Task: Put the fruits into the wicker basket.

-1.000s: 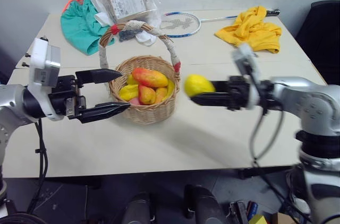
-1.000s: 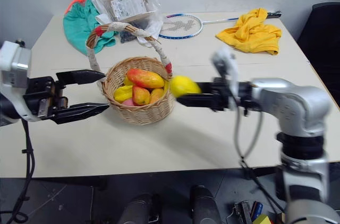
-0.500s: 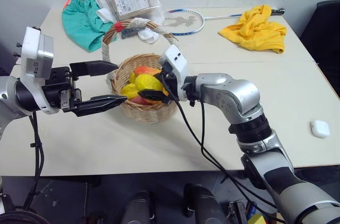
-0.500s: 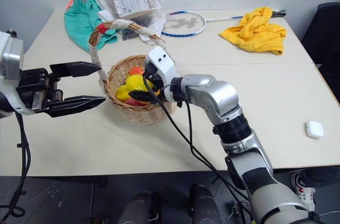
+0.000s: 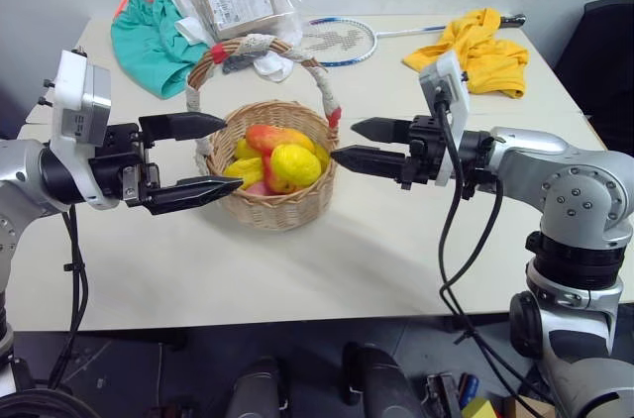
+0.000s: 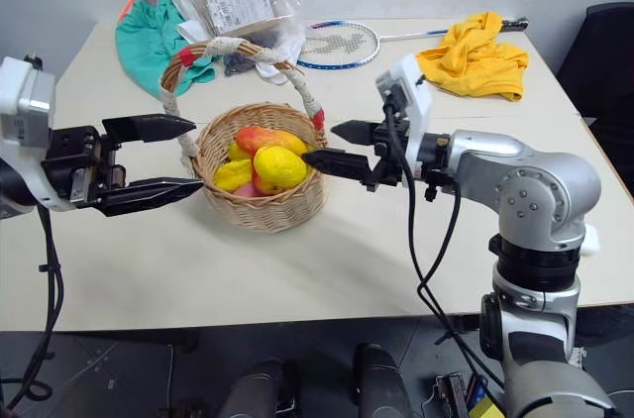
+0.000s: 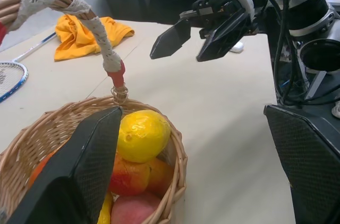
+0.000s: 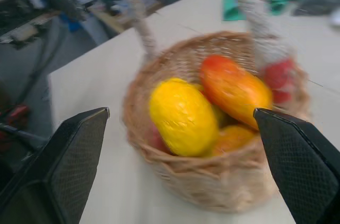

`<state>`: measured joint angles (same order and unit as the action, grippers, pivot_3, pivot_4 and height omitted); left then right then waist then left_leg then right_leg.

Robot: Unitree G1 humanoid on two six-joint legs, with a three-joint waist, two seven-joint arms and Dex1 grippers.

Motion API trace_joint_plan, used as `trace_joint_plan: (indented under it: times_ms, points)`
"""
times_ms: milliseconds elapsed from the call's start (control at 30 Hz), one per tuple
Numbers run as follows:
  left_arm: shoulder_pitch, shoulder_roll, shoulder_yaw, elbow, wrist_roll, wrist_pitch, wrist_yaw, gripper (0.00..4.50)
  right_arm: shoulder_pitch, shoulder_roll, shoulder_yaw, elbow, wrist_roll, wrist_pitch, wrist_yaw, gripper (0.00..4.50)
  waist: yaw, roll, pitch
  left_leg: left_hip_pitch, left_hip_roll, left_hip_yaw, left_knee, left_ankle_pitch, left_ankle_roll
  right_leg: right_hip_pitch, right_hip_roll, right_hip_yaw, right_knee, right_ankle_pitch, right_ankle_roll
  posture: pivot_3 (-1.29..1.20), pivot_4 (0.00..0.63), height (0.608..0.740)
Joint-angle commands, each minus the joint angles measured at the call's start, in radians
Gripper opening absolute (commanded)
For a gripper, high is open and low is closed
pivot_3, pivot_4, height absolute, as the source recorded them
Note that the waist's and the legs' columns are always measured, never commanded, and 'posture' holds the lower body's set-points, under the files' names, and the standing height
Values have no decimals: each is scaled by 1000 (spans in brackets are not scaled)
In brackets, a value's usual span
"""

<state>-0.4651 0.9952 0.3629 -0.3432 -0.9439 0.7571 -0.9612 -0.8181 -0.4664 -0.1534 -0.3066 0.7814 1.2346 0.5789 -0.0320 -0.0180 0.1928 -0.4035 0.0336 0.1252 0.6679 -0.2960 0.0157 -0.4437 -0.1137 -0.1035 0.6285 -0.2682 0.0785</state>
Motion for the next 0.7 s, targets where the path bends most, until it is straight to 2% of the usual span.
trace_joint_plan:
  times_ms: [33,200,333,467,633,700]
  points:
    - [-38,-5,-10,6,11,-28,-12,4500,-12,66,54,27,-106,-143,-96,4486,-1,0,0,0,0,0,0,0,0,0,0,0,0,0,0,0,150,740]
    - [-67,-13,-26,16,19,-30,-12,4500,-26,137,130,121,-221,-296,-125,4486,3,0,0,-1,0,0,0,0,-1,0,0,0,1,0,0,0,150,740]
    - [-77,-17,-27,14,25,-32,-8,4500,-105,266,146,367,-320,-480,-197,4486,-2,0,0,-1,-1,0,1,1,0,0,0,0,0,0,1,0,150,740]
    - [-71,-17,-13,2,21,-28,1,4500,-124,300,148,466,-379,-585,-198,3602,1,0,0,-1,0,0,-1,2,0,0,0,0,0,1,0,0,150,740]
    - [-50,-17,5,-15,16,-27,13,4500,-104,304,162,462,-394,-634,-148,1807,1,0,0,-2,-1,-1,-1,1,0,0,-1,0,-1,1,0,0,150,740]
    - [-46,-19,9,-18,14,-27,18,4500,-97,303,160,444,-389,-633,-138,1223,1,0,0,-2,-1,-1,-1,2,0,0,0,0,0,1,0,0,150,740]
